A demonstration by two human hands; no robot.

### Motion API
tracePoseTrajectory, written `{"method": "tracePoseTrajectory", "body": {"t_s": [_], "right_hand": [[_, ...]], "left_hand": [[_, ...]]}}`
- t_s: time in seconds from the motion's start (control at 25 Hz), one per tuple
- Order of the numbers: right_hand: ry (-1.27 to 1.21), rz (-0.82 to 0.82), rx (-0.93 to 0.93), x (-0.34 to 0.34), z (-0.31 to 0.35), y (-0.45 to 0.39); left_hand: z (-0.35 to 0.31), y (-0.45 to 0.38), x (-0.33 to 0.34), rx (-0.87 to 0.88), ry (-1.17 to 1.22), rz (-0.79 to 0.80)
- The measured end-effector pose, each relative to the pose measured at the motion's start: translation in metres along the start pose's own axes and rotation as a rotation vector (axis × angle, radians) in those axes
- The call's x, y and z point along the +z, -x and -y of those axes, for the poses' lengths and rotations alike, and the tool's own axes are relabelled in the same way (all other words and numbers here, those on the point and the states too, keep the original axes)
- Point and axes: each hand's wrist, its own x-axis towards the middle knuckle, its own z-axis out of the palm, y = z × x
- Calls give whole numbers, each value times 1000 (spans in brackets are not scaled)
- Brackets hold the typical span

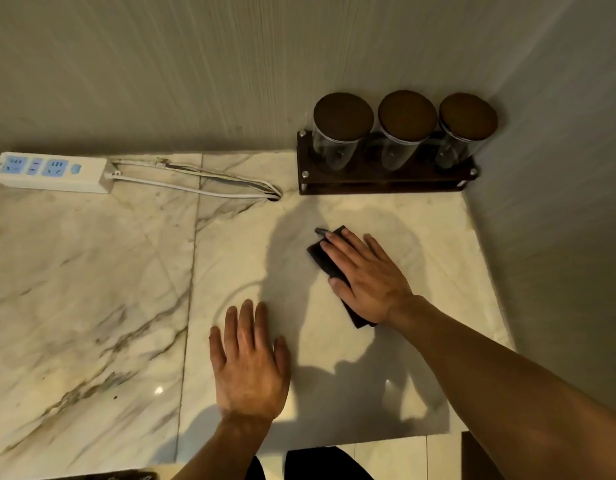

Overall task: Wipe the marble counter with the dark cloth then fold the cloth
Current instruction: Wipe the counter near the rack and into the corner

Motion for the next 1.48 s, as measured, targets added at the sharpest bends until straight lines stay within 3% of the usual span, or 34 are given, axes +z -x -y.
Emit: {"method": "tracePoseTrajectory", "body": {"t_s": [0.32,0.88,1.48], "right_hand": [[-86,-19,188,-4,-8,-33],[-293,-168,824,0,14,-46],[-290,-198,887,19,48,34]], "left_hand": [[-1,-1,-3,-6,-2,27],[0,0,-3,-3,-3,6],[1,2,1,23,73,-63]]}}
